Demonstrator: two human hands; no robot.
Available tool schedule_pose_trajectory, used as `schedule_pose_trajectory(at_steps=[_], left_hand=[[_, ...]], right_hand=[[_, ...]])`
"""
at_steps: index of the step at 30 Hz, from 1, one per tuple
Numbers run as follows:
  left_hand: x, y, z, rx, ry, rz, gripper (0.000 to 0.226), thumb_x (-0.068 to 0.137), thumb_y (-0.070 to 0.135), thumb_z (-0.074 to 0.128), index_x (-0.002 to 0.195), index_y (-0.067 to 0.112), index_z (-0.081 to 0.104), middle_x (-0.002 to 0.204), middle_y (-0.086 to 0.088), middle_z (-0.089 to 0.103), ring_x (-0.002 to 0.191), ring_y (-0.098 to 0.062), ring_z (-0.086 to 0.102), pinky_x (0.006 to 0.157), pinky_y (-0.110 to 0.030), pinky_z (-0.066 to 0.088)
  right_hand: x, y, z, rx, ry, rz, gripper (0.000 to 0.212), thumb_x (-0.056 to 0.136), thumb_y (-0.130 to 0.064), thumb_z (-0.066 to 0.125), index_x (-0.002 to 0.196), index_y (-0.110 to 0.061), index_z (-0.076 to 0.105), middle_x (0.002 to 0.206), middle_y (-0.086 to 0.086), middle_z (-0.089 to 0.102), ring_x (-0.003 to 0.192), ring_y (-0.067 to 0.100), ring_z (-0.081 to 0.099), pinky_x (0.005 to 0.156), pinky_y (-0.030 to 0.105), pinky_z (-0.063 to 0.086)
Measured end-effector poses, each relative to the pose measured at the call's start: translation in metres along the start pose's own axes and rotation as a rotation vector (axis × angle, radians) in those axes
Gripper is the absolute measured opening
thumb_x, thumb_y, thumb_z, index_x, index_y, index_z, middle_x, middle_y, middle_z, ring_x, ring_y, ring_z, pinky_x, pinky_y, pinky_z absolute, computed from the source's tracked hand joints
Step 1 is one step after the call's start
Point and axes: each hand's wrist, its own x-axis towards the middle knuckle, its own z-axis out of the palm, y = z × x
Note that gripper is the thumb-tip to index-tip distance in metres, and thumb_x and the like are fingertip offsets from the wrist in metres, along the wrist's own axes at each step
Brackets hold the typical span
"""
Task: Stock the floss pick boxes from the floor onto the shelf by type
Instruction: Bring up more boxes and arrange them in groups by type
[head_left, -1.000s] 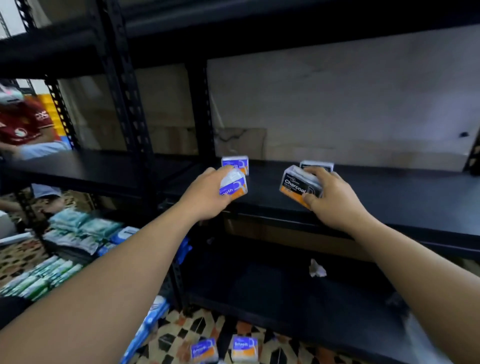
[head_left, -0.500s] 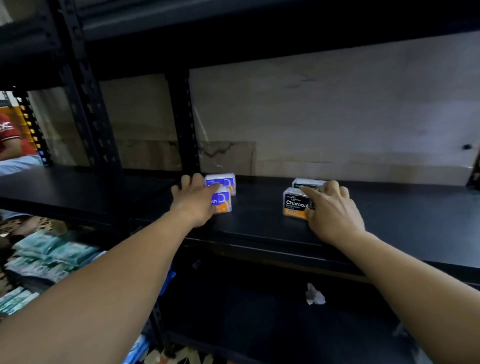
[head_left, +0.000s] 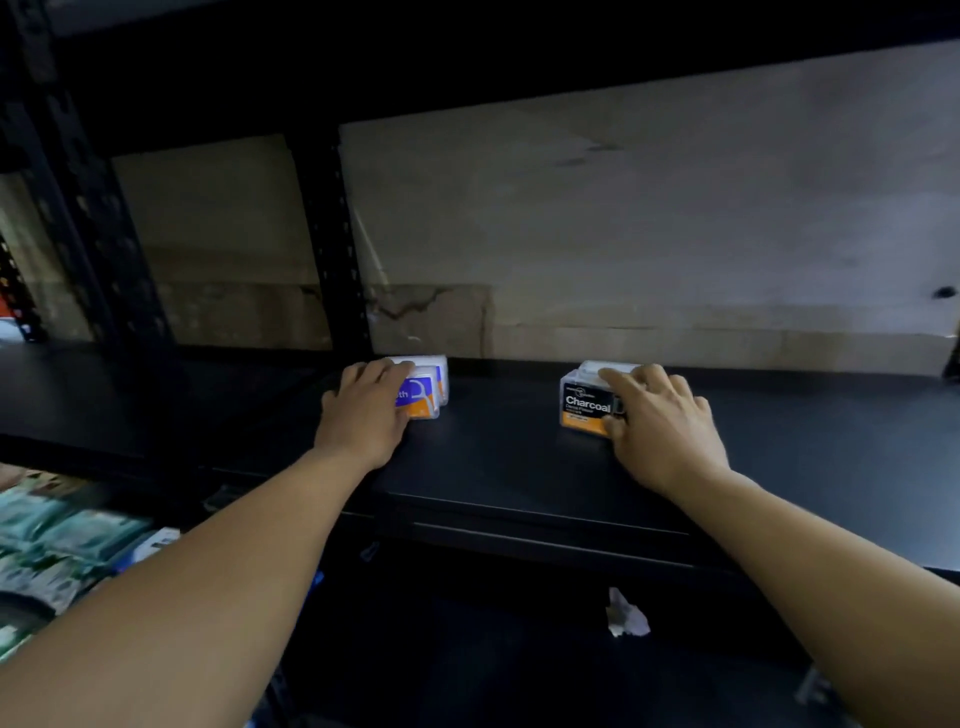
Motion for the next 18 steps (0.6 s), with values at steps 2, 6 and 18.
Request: schedule_pose_trajectory(at_steps=[2, 6, 18], left_hand=[[0.000, 0.000, 0.003, -0.022, 0.008, -0.005, 0.063, 0.094, 0.028, 0.060, 0.152, 0.028, 0.033, 0.155, 0.005, 0.032, 0.139, -0.024, 0.025, 0.100, -0.050, 0.037], [-0.002, 0.000, 0.003, -0.041, 0.031, -0.021, 0.067, 0.094, 0.028, 0.060, 0.154, 0.028, 0.029, 0.159, 0.003, 0.027, 0.143, -0.023, 0.020, 0.103, -0.050, 0.036], [-0.030, 0.007, -0.010, -0.229, 0.356, -0.004, 0.053, 0.082, 0.026, 0.060, 0.133, 0.015, 0.054, 0.134, -0.006, 0.050, 0.126, -0.028, 0.040, 0.095, -0.049, 0.045]], right_hand=[[0.002, 0.001, 0.003, 0.019, 0.005, 0.003, 0.051, 0.094, -0.033, 0.055, 0.141, -0.032, 0.037, 0.138, 0.004, 0.045, 0.120, 0.030, 0.043, 0.095, 0.045, 0.038], [0.001, 0.003, 0.006, 0.029, 0.007, 0.022, 0.052, 0.094, -0.031, 0.055, 0.142, -0.033, 0.035, 0.145, 0.005, 0.039, 0.123, 0.033, 0.039, 0.096, 0.048, 0.037], [-0.009, -0.008, -0.006, 0.039, 0.147, 0.009, 0.063, 0.091, -0.042, 0.058, 0.146, -0.022, 0.034, 0.152, 0.014, 0.032, 0.135, 0.036, 0.031, 0.104, 0.052, 0.033]])
